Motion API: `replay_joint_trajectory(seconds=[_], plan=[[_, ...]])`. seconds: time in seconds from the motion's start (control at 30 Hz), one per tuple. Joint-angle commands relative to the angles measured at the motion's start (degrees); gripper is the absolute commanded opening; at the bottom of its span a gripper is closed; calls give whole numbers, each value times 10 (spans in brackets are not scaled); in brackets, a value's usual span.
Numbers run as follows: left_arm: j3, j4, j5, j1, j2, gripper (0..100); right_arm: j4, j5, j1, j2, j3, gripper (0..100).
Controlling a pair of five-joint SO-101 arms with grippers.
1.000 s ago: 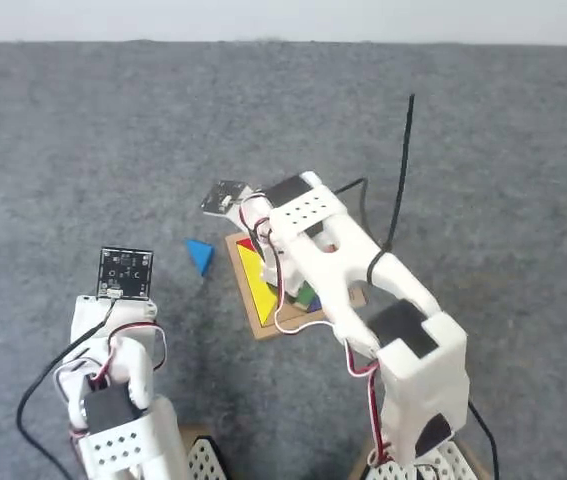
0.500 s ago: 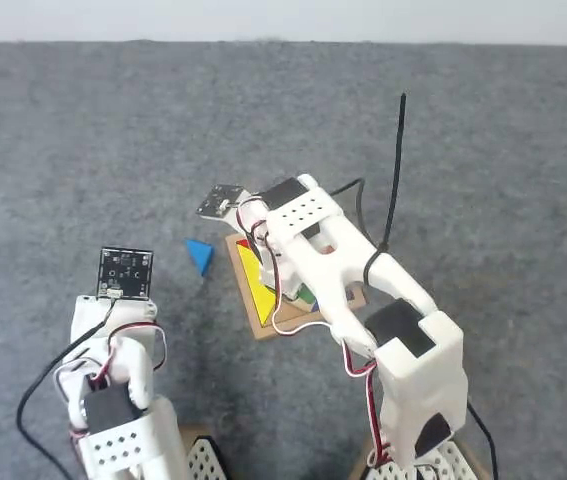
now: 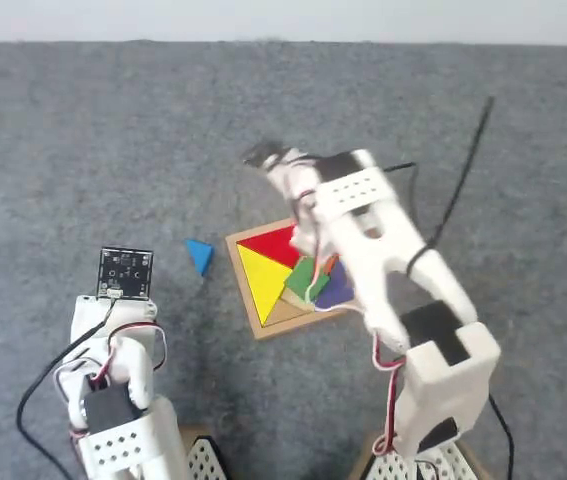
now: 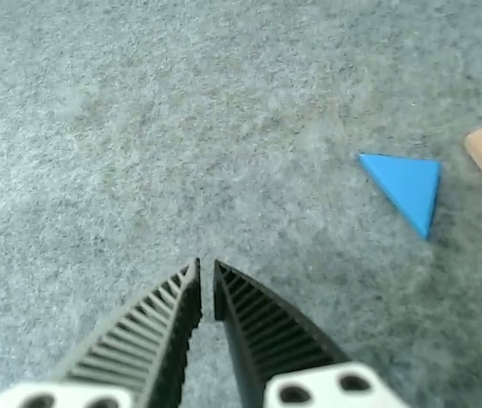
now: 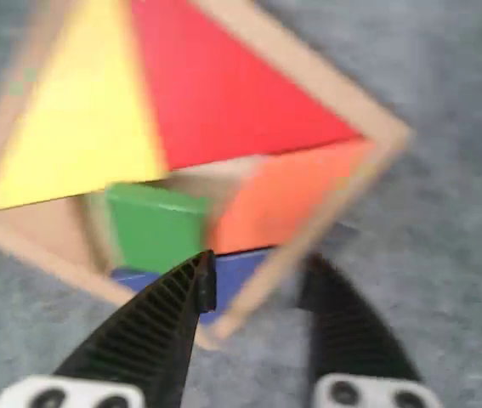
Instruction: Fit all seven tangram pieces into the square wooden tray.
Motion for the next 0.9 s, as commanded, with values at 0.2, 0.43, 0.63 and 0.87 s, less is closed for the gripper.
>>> replay_joint_trajectory(seconds=[0.2, 0.43, 0.63, 0.87], plan=[[-5, 4, -4, 2, -10, 27, -37, -3, -30, 74, -24, 19], [-5, 4, -4, 2, -10, 27, -4, -1, -82, 74, -18, 19], [-5, 4, -4, 2, -10, 27, -4, 3, -72, 66, -24, 20], [-5, 4, -4, 1, -10, 27, -10, 44, -28, 22, -8, 20]])
